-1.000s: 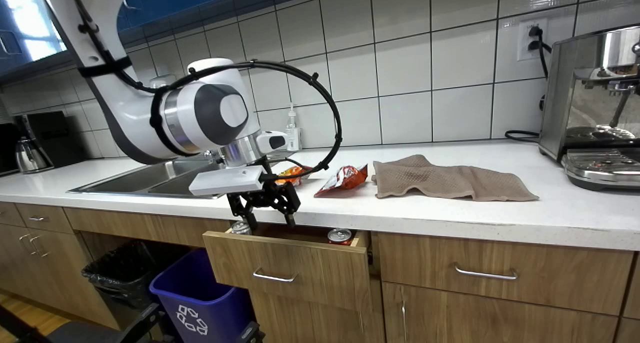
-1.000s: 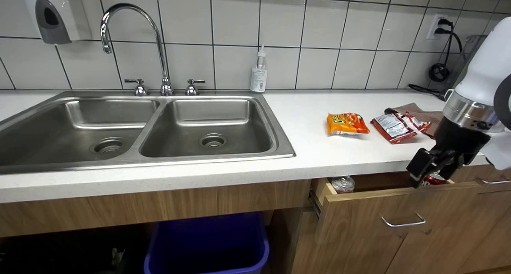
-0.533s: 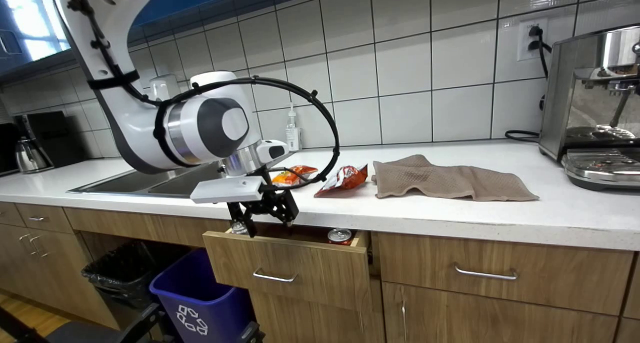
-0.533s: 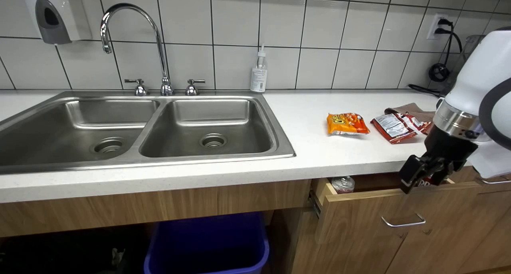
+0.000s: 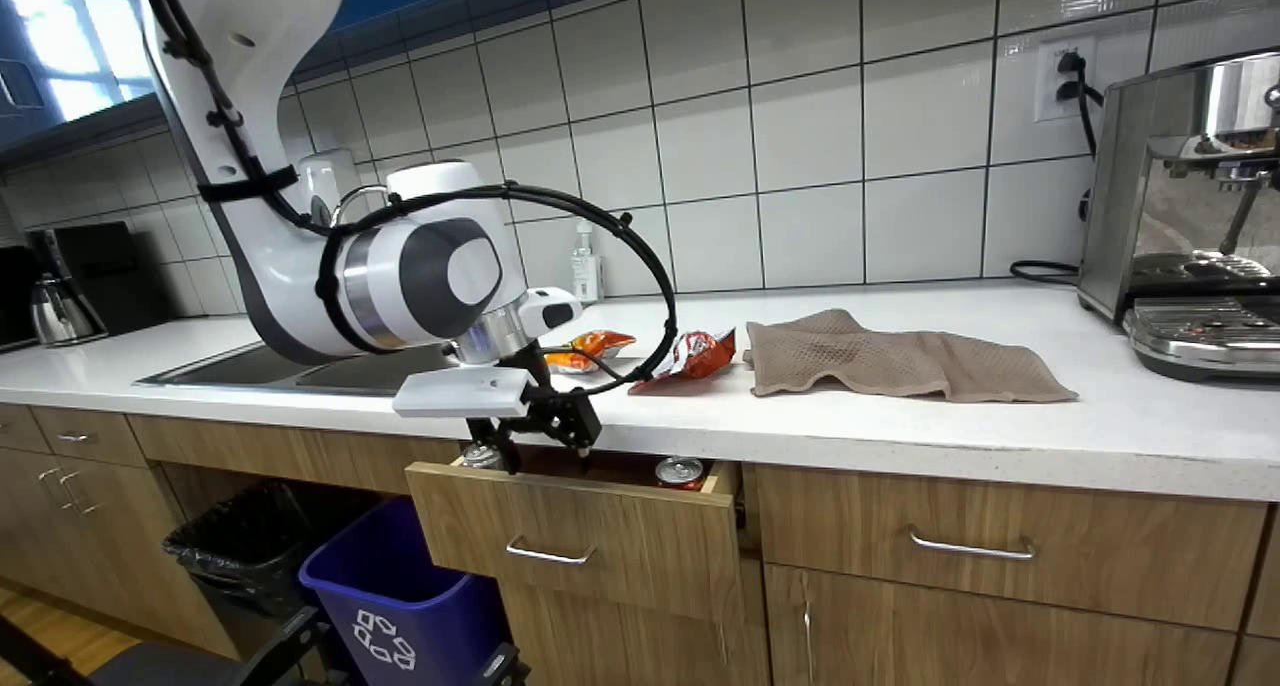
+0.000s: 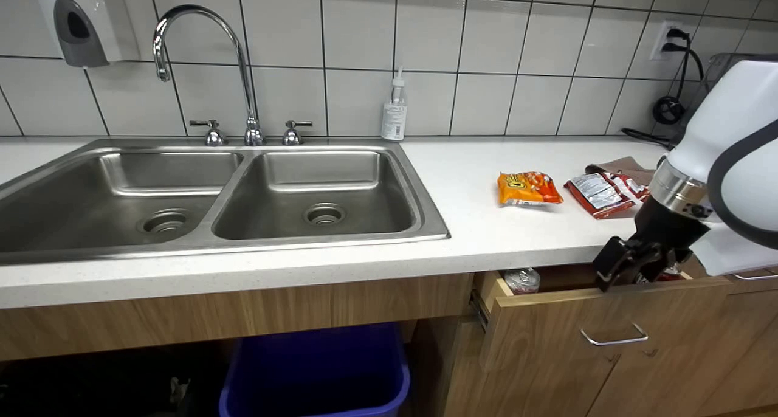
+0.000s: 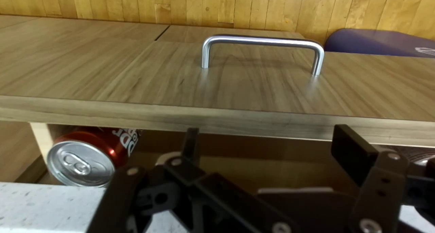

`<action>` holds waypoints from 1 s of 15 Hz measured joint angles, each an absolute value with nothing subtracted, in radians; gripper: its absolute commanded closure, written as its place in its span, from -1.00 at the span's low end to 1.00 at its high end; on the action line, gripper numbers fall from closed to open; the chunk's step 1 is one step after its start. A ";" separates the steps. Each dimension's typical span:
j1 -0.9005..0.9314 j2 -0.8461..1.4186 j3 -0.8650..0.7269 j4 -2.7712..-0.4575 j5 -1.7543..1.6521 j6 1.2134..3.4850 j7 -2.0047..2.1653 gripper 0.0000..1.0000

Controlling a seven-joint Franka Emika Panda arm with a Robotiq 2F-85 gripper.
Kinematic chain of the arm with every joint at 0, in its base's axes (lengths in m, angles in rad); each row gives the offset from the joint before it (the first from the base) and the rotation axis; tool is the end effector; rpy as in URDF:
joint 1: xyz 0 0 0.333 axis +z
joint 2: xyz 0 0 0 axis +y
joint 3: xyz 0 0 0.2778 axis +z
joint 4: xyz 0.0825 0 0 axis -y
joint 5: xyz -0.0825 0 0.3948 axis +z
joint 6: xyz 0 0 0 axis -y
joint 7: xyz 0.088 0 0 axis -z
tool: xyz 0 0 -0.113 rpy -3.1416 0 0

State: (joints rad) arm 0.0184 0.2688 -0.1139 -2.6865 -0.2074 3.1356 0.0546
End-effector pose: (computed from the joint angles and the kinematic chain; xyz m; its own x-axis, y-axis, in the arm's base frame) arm 0.4122 -0.0265 0.1107 0.9824 0.0681 0.1741 0.0587 -0.9966 0.0586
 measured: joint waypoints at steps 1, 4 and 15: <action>0.021 0.277 -0.114 -2.682 -0.194 3.142 0.054 -1.00; 0.027 0.304 -0.114 -2.664 -0.164 3.153 0.054 -1.00; 0.028 0.360 -0.112 -2.600 -0.111 3.155 0.054 -1.00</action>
State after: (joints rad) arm 0.0277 0.3599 -0.1123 -2.5995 -0.1113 3.1548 0.0536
